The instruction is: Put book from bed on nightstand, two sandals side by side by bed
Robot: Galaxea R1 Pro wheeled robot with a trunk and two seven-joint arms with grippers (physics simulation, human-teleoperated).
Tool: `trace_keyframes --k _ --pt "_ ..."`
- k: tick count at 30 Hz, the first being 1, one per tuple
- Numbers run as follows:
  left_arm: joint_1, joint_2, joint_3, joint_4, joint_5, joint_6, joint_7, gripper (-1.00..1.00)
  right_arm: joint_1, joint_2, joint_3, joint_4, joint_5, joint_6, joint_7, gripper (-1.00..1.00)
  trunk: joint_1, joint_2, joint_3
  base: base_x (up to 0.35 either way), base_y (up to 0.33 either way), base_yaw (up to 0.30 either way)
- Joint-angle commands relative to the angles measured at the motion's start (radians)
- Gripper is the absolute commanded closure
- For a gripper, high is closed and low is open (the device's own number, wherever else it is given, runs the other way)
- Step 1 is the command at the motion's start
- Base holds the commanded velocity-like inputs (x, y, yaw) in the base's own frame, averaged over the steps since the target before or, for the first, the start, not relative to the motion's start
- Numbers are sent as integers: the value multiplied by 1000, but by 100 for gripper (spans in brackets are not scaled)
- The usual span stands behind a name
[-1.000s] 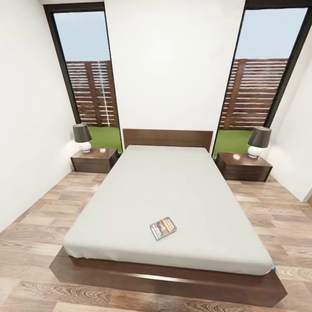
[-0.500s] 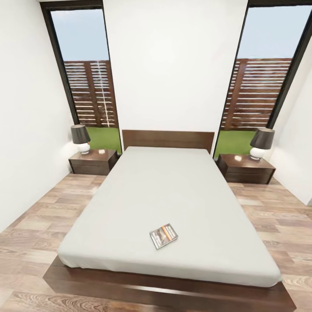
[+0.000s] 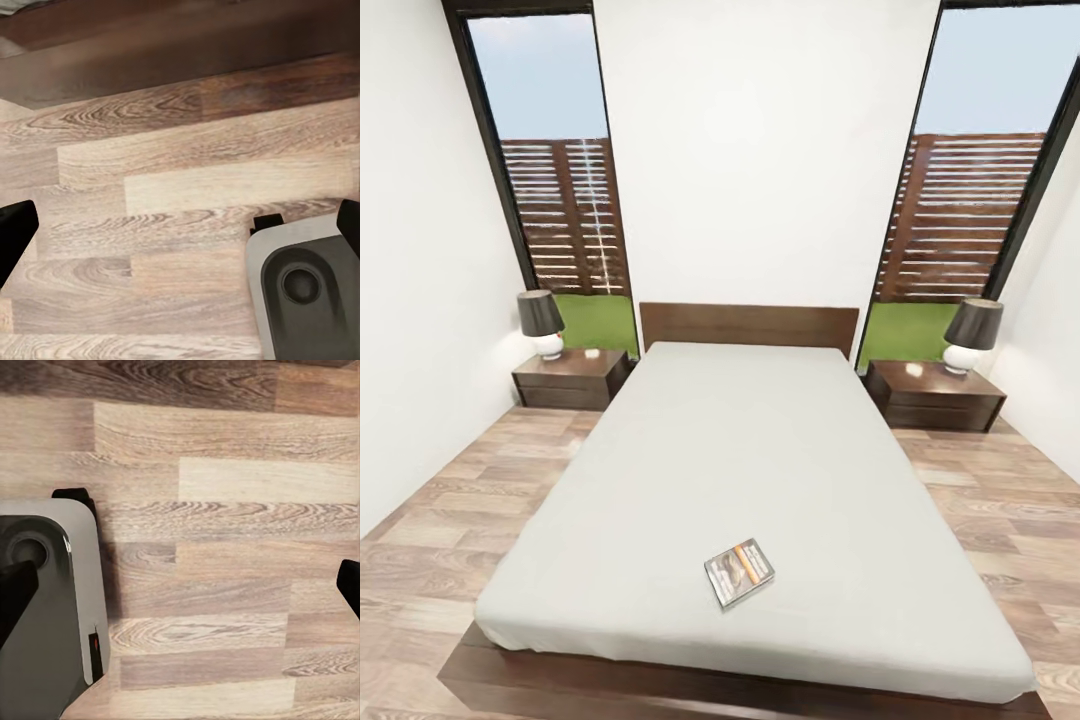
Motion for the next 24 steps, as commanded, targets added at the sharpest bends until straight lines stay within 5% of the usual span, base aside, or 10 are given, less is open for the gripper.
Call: trace_keyframes --k 1,24 --pt "-1 0 -9 0 7 -3 4 -100 -1 -1 -9 3 9 -6 2 -100 1 -2 -2 247 0 0" --pt "-1 0 -21 0 7 -3 4 -100 -1 -1 -9 3 9 -6 2 -100 1 -2 -2 118 0 0"
